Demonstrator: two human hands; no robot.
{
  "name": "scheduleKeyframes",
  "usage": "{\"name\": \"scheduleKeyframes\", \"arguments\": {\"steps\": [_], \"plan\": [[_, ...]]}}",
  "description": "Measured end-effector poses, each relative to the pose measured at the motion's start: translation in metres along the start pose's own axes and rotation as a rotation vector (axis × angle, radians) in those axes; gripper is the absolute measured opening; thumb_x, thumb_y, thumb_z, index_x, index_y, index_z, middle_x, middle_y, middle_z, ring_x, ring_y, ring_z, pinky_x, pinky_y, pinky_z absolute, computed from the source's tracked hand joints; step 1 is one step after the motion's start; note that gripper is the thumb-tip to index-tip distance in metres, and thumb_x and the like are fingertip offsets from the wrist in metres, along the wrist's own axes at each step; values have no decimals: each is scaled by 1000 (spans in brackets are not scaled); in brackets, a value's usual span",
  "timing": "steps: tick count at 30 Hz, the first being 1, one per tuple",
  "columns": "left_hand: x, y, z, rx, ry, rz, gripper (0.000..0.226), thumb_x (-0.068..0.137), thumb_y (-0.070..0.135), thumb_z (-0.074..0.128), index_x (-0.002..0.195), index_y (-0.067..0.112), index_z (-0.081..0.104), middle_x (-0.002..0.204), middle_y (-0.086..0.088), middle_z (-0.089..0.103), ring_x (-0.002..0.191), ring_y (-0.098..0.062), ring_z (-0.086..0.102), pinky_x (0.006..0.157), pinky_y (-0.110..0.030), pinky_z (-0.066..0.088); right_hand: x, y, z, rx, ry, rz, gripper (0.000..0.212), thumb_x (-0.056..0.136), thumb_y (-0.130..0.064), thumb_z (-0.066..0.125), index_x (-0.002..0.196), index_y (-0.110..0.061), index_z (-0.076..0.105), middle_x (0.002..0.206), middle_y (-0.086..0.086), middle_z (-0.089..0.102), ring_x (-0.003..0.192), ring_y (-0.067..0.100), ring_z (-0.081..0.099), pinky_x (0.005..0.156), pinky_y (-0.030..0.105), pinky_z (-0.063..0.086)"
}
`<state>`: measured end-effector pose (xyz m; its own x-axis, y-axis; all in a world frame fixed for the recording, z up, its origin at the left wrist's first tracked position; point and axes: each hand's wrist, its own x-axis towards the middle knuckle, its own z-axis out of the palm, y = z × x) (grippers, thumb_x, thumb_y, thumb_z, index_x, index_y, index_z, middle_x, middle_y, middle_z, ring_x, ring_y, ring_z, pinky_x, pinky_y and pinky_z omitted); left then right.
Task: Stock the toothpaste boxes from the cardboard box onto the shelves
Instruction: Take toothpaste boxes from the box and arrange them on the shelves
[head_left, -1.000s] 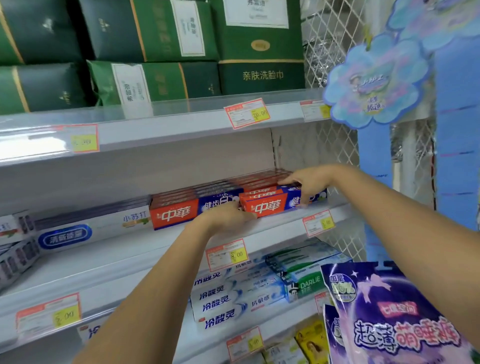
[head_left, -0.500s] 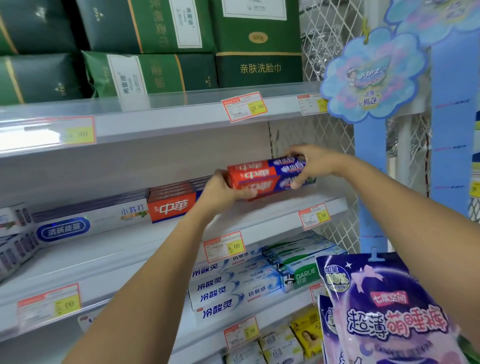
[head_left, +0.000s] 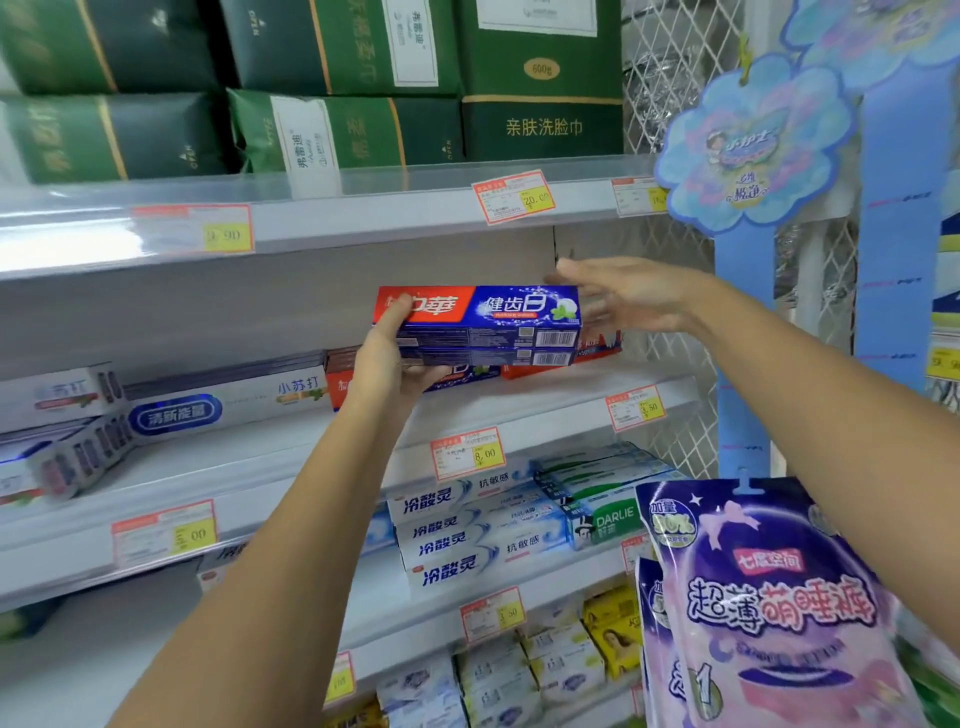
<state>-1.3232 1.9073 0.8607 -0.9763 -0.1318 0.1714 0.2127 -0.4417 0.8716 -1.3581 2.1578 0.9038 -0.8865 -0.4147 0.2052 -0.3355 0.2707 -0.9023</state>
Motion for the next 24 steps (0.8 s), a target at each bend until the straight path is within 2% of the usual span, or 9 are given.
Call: {"name": "scheduleKeyframes", "arguments": {"steps": [3,6,9,10,12,15,18,20,24], "plan": [[-10,3,-5,-51,-9,12,41,90,35,59,124,16,48,115,-9,66,95,-22,68,61,-34,59,-5,-8,17,-120,-191,20,73,69,-57,68,127,-16,50,123,8,63,110,22,64,89,35,55],[-17,18,-9,-83,23,19,38,89,34,61,120,18,46,112,-9,65,94,-23,67,71,-41,59,-5,-21,28,-152,-259,56,95,48,-62,83,126,-16,52,120,9,65,108,22,64,91,36,54],[-24,32,-17,-41,36,-12,43,88,34,63,123,16,44,113,-9,62,96,-24,65,73,-44,59,-5,-28,41,-168,-242,35,82,57,-60,80,123,-18,55,122,12,64,105,22,64,90,36,53],[-27,38,-22,0,27,-36,45,88,34,64,124,15,44,114,-10,62,97,-25,65,71,-44,59,-6,-29,46,-155,-235,29,76,60,-58,79,120,-18,56,120,12,65,102,21,65,86,34,56],[-33,49,-39,99,-11,-103,50,85,36,66,125,14,47,116,-11,64,99,-26,66,70,-42,60,-9,-31,56,-131,-250,19,84,48,-59,84,116,-18,58,111,9,69,94,18,68,76,30,59],[-46,69,-78,385,-166,-167,51,79,44,70,119,16,54,115,-9,67,99,-22,67,79,-37,58,-17,-31,72,-103,-328,3,92,33,-61,88,111,-19,61,101,3,72,87,14,70,70,28,59],[-71,83,-116,695,-378,-221,81,49,53,86,116,17,59,115,-6,68,99,-21,67,83,-33,57,-24,-29,89,-135,-447,-26,92,37,-63,86,113,-17,60,104,4,72,88,15,70,67,25,58],[-88,83,-137,764,-439,-257,92,42,50,90,120,17,57,118,-5,68,102,-24,67,84,-34,56,-28,-25,100,-161,-508,-25,97,36,-63,86,117,-18,59,107,5,71,91,16,70,66,22,57],[-115,61,-164,814,-409,-241,94,46,53,88,124,14,53,117,-5,67,108,-26,65,99,-41,49,-26,-7,114,-122,-514,14,94,28,-55,92,114,-29,65,117,1,68,101,19,68,68,25,58]]}}
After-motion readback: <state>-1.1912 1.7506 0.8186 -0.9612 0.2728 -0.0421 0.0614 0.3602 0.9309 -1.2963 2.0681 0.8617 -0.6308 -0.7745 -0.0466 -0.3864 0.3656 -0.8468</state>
